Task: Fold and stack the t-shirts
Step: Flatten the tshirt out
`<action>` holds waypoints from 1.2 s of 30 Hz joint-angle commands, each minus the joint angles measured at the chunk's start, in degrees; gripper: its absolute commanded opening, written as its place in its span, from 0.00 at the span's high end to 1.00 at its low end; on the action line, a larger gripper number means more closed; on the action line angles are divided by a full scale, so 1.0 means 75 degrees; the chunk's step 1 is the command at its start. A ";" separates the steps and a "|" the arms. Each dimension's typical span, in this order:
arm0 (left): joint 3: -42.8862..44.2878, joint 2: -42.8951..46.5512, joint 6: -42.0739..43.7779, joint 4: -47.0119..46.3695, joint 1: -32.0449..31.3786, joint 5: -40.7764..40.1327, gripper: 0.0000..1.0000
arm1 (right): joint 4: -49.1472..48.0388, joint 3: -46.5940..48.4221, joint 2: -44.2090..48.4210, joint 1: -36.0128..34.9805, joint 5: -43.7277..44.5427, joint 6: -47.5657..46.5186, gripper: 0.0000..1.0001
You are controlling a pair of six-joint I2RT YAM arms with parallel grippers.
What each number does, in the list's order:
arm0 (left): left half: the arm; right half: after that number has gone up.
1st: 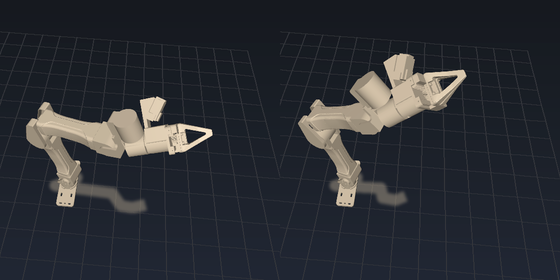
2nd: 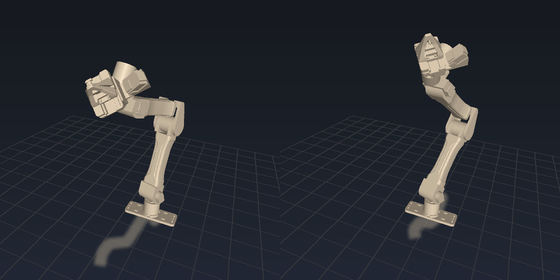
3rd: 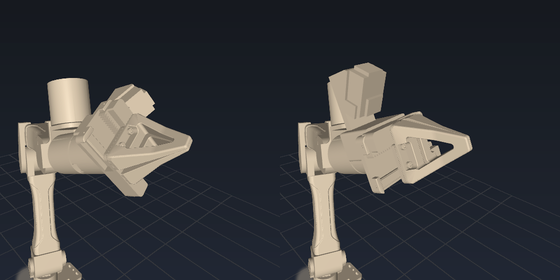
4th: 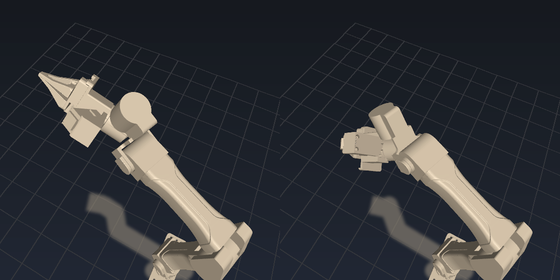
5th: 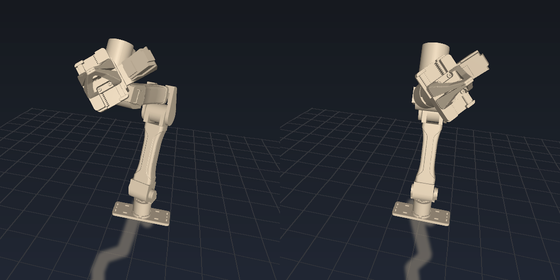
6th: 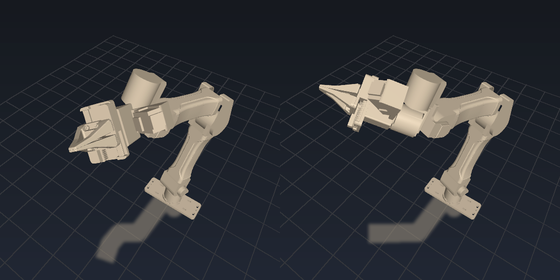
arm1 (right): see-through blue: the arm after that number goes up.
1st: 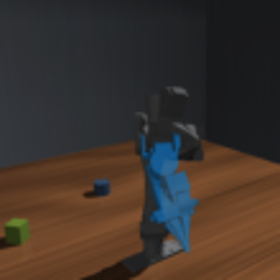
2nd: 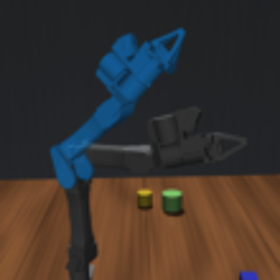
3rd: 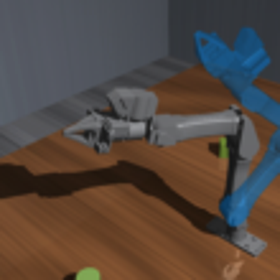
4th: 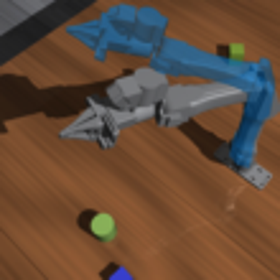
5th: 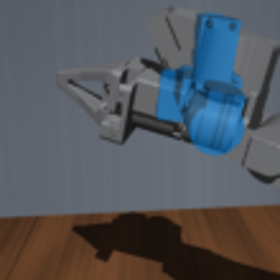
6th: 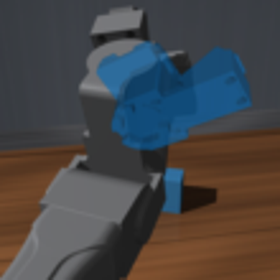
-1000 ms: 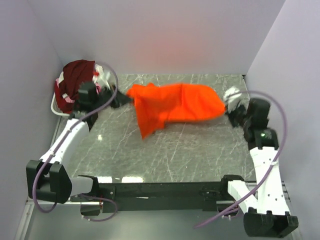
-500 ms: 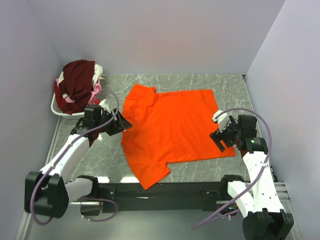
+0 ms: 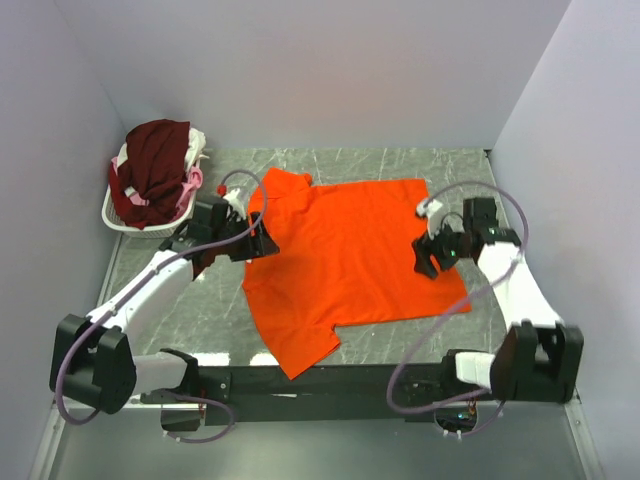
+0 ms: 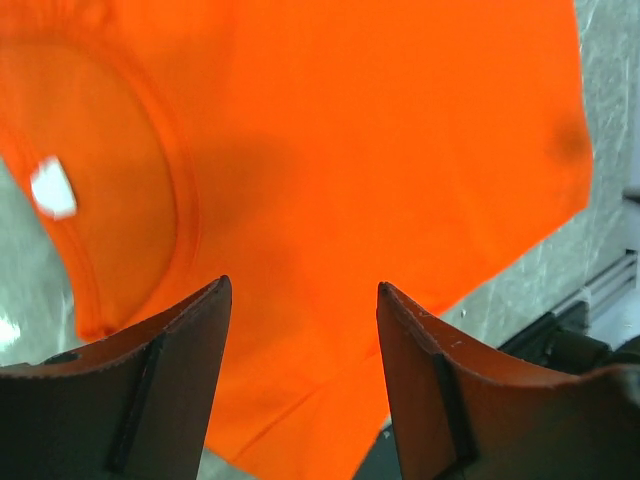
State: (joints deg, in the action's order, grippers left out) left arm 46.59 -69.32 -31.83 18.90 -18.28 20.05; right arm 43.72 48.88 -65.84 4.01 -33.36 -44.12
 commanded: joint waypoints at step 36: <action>0.0362 0.1392 0.1761 -0.0409 -0.0410 -0.2185 0.31 | 0.1071 0.0360 -0.2181 0.0671 0.3971 0.0656 0.66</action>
State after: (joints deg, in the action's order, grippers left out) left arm 48.93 -57.82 -19.09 19.29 -21.26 -0.75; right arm 47.51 50.37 -87.20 6.68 -2.92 -35.05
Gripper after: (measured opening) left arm 0.678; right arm 0.277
